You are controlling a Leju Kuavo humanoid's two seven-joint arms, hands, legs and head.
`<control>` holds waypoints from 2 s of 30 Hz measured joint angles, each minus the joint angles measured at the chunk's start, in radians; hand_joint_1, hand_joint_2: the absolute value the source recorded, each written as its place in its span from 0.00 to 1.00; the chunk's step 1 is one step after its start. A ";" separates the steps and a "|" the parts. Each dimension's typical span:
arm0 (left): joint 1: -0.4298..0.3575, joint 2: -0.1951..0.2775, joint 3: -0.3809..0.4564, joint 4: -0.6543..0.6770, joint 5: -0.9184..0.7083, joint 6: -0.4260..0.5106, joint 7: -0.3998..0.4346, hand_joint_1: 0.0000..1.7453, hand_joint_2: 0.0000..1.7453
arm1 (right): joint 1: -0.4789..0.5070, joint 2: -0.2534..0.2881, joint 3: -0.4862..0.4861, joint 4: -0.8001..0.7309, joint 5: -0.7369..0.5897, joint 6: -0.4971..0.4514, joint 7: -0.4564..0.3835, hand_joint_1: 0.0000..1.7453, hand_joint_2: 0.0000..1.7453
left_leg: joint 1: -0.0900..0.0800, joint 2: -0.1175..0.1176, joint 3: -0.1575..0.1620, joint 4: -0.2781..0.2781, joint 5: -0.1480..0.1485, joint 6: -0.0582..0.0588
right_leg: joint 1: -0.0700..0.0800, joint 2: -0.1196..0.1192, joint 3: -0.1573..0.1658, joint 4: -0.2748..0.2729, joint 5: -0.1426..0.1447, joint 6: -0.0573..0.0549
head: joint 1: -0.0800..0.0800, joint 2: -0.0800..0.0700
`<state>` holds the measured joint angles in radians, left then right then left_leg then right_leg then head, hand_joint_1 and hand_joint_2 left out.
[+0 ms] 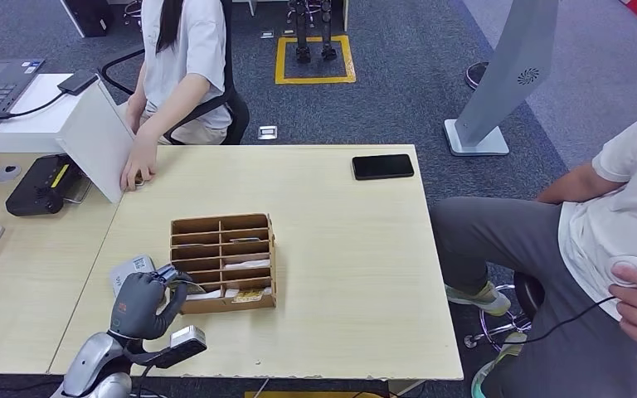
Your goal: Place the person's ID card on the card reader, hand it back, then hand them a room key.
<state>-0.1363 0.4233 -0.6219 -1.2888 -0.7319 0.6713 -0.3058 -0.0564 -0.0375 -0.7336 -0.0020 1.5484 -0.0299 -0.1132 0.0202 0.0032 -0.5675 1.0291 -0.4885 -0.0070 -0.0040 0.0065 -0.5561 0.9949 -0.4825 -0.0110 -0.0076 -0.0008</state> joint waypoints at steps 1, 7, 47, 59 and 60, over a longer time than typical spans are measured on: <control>-0.007 0.001 0.002 -0.024 0.024 -0.013 0.000 1.00 1.00 | 0.001 0.001 0.000 0.000 0.000 -0.006 -0.004 0.00 0.00 | 0.000 0.000 0.000 0.000 0.000 0.000 | 0.000 0.000 0.000 0.000 0.000 0.000 | 0.000 0.000; -0.057 0.016 0.031 -0.149 0.067 -0.085 0.011 1.00 1.00 | 0.006 0.008 0.003 0.000 0.000 -0.021 -0.010 0.00 0.00 | 0.000 -0.001 0.000 0.000 0.000 0.001 | 0.000 -0.001 0.001 0.000 0.001 0.000 | 0.000 0.000; -0.444 0.052 0.200 -0.106 0.032 -0.181 0.174 1.00 1.00 | -0.028 0.029 0.063 0.000 0.000 -0.022 -0.025 0.00 0.00 | 0.000 -0.002 -0.003 0.002 0.003 0.002 | 0.000 -0.002 -0.001 0.001 0.003 0.002 | 0.001 0.000; -0.450 0.038 0.201 -0.072 0.035 -0.181 0.175 1.00 1.00 | -0.029 0.030 0.068 0.000 0.000 -0.022 -0.024 0.00 0.00 | 0.000 -0.002 -0.003 0.002 0.003 0.002 | 0.000 -0.002 -0.001 0.001 0.003 0.002 | 0.001 0.000; -0.450 0.037 0.201 -0.071 0.036 -0.181 0.176 1.00 1.00 | -0.029 0.030 0.068 0.000 0.000 -0.022 -0.024 0.00 0.00 | 0.000 -0.002 -0.003 0.002 0.003 0.002 | 0.000 -0.002 -0.001 0.001 0.003 0.002 | 0.001 0.000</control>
<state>-0.5861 0.4601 -0.4208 -1.3594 -0.6958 0.4907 -0.1297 -0.0855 -0.0071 -0.6661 -0.0015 1.5486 -0.0521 -0.1375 0.0203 0.0015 -0.5704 1.0311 -0.4855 -0.0048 -0.0039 0.0048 -0.5571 0.9955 -0.4793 -0.0091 -0.0067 -0.0008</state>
